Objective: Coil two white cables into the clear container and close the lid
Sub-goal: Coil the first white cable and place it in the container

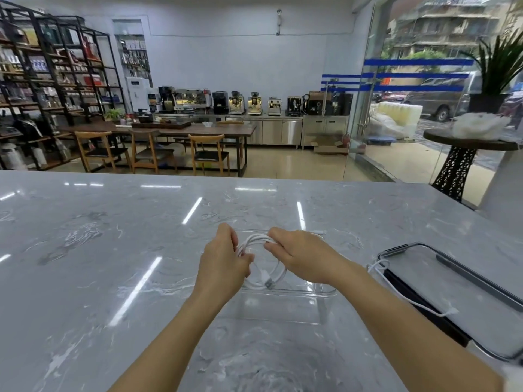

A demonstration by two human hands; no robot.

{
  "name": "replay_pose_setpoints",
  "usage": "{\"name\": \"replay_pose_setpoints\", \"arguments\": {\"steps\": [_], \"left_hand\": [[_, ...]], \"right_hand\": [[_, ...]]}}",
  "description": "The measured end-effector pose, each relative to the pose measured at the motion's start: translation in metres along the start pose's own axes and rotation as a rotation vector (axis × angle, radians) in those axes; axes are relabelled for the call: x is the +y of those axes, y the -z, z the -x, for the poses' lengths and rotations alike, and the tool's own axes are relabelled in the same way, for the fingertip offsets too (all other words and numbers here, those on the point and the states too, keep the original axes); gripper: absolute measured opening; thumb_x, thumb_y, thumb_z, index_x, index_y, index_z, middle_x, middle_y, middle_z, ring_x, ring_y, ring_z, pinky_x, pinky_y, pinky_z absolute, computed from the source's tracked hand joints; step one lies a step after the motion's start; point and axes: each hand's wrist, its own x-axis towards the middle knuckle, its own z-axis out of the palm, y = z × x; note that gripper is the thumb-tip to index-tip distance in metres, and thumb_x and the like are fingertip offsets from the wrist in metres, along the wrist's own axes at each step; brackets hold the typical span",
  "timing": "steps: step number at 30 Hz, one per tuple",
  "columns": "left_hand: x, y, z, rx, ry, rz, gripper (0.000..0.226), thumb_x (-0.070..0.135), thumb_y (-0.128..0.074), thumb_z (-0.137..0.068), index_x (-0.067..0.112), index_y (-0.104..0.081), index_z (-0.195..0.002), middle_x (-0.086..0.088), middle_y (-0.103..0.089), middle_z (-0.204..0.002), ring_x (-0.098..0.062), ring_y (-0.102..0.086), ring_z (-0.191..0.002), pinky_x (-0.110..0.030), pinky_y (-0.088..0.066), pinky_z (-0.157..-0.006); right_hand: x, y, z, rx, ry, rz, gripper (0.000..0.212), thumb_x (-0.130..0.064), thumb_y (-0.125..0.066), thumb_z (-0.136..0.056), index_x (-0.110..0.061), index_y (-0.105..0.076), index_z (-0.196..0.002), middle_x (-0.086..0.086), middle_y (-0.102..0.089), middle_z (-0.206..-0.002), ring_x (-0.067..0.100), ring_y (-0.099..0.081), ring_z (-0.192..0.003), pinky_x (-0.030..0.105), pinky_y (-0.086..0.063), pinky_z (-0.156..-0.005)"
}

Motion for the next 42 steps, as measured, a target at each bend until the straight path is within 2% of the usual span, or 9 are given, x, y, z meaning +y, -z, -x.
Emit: {"name": "replay_pose_setpoints", "arguments": {"steps": [6, 10, 13, 17, 21, 27, 32, 37, 42], "left_hand": [[-0.008, -0.006, -0.001, 0.261, -0.089, -0.008, 0.021, 0.001, -0.045, -0.089, 0.018, -0.033, -0.081, -0.004, -0.046, -0.071, -0.029, -0.053, -0.059, -0.043, -0.046, -0.052], [-0.002, 0.002, 0.000, 0.329, 0.043, 0.168, 0.024, 0.032, -0.050, -0.092, 0.015, -0.034, -0.094, -0.001, -0.045, -0.083, -0.017, -0.049, -0.063, -0.033, -0.042, -0.055], [-0.009, 0.013, -0.005, 0.099, 0.272, 0.310, 0.036, 0.039, -0.057, -0.087, 0.008, -0.043, -0.099, -0.002, -0.046, -0.083, -0.014, -0.046, -0.062, -0.027, -0.042, -0.055], [-0.015, 0.024, 0.001, -0.201, 0.397, 0.836, 0.018, -0.010, -0.048, -0.086, -0.002, -0.064, -0.086, -0.012, -0.065, -0.072, -0.016, -0.064, -0.058, -0.021, -0.055, -0.052], [-0.020, 0.043, 0.000, -0.332, 0.568, 1.325, 0.025, 0.000, -0.046, -0.079, -0.009, -0.060, -0.097, -0.023, -0.070, -0.089, -0.030, -0.071, -0.079, -0.044, -0.059, -0.074], [-0.016, 0.031, 0.006, -0.249, 0.464, 0.899, 0.013, 0.003, -0.057, -0.086, -0.006, -0.061, -0.094, -0.017, -0.067, -0.077, -0.017, -0.070, -0.062, -0.033, -0.060, -0.057], [-0.017, 0.027, 0.006, -0.253, 0.390, 0.799, 0.006, 0.002, -0.058, -0.086, 0.001, -0.063, -0.085, -0.012, -0.065, -0.072, -0.018, -0.066, -0.061, -0.034, -0.061, -0.061], [-0.014, 0.020, 0.008, -0.309, 0.325, 0.706, 0.009, -0.002, -0.058, -0.086, 0.006, -0.061, -0.085, -0.008, -0.063, -0.059, -0.023, -0.064, -0.061, -0.038, -0.059, -0.071], [-0.015, 0.008, 0.008, -0.240, 0.075, 0.300, 0.006, 0.011, -0.055, -0.090, 0.012, -0.059, -0.085, -0.005, -0.055, -0.075, -0.018, -0.051, -0.072, -0.033, -0.044, -0.073]], "right_hand": [[-0.009, -0.009, -0.004, 0.177, 0.130, 0.144, 0.021, -0.031, -0.033, -0.099, -0.013, -0.041, -0.091, -0.003, -0.040, -0.058, 0.025, -0.043, -0.056, 0.032, -0.035, -0.055], [-0.012, -0.021, -0.005, 0.514, 0.351, 0.295, 0.015, -0.029, -0.041, -0.089, -0.016, -0.045, -0.081, -0.003, -0.049, -0.047, 0.020, -0.040, -0.033, 0.025, -0.035, -0.034], [-0.001, -0.022, -0.008, 0.645, 0.434, 0.366, 0.018, -0.030, -0.044, -0.091, -0.018, -0.055, -0.084, -0.004, -0.059, -0.057, 0.018, -0.051, -0.050, 0.031, -0.042, -0.058], [0.013, -0.025, -0.009, 0.744, 0.475, 0.437, 0.006, -0.026, -0.048, -0.092, -0.025, -0.051, -0.087, -0.005, -0.063, -0.069, 0.015, -0.052, -0.083, 0.033, -0.027, -0.078], [0.028, -0.036, -0.006, 0.756, 0.502, 0.445, 0.027, -0.002, -0.069, -0.074, -0.021, -0.053, -0.085, 0.001, -0.072, -0.091, 0.017, -0.056, -0.099, 0.032, -0.032, -0.082], [0.030, -0.045, -0.002, 0.603, 0.425, 0.254, 0.029, 0.008, -0.052, -0.076, -0.010, -0.068, -0.094, 0.009, -0.072, -0.106, 0.020, -0.060, -0.110, 0.028, -0.037, -0.090], [0.015, -0.041, 0.007, 0.465, 0.127, -0.238, 0.041, -0.028, -0.043, -0.089, -0.012, -0.053, -0.126, 0.003, -0.059, -0.127, 0.006, -0.048, -0.116, 0.023, -0.038, -0.100], [0.006, -0.043, -0.001, 0.466, -0.047, -0.146, 0.048, -0.019, -0.060, -0.088, -0.010, -0.045, -0.133, 0.005, -0.050, -0.138, 0.020, -0.046, -0.127, 0.014, -0.027, -0.098], [0.005, -0.050, 0.001, 0.376, -0.070, -0.081, 0.044, 0.001, -0.050, -0.086, -0.011, -0.049, -0.129, 0.011, -0.067, -0.111, 0.029, -0.061, -0.095, 0.030, -0.046, -0.079]]}}
